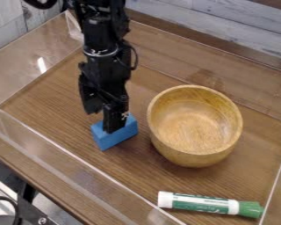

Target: Put the blue block in the brown bowl

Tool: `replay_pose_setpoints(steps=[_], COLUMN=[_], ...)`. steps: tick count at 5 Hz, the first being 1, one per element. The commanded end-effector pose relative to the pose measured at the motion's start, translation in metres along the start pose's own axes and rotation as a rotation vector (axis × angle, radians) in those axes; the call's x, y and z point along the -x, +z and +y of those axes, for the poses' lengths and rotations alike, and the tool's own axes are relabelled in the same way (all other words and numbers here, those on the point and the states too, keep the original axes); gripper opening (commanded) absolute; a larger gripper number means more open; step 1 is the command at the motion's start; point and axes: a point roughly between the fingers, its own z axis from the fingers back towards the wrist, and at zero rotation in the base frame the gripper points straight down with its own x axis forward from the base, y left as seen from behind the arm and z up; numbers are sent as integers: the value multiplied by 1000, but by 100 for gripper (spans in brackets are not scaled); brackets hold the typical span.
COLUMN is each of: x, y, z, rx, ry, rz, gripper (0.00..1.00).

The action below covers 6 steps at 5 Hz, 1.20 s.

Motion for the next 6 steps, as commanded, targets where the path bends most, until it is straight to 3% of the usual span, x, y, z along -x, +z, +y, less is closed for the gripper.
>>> replay_pose_setpoints(steps=[1, 4, 5, 6], x=[-7, -7, -7, -7], y=[4, -12, -14, -13], z=[5, 4, 4, 5], rx=[-20, -19, -19, -24], ry=[12, 25, 30, 37], rz=[-52, -82, -88, -91], gripper=[100, 100, 0, 0])
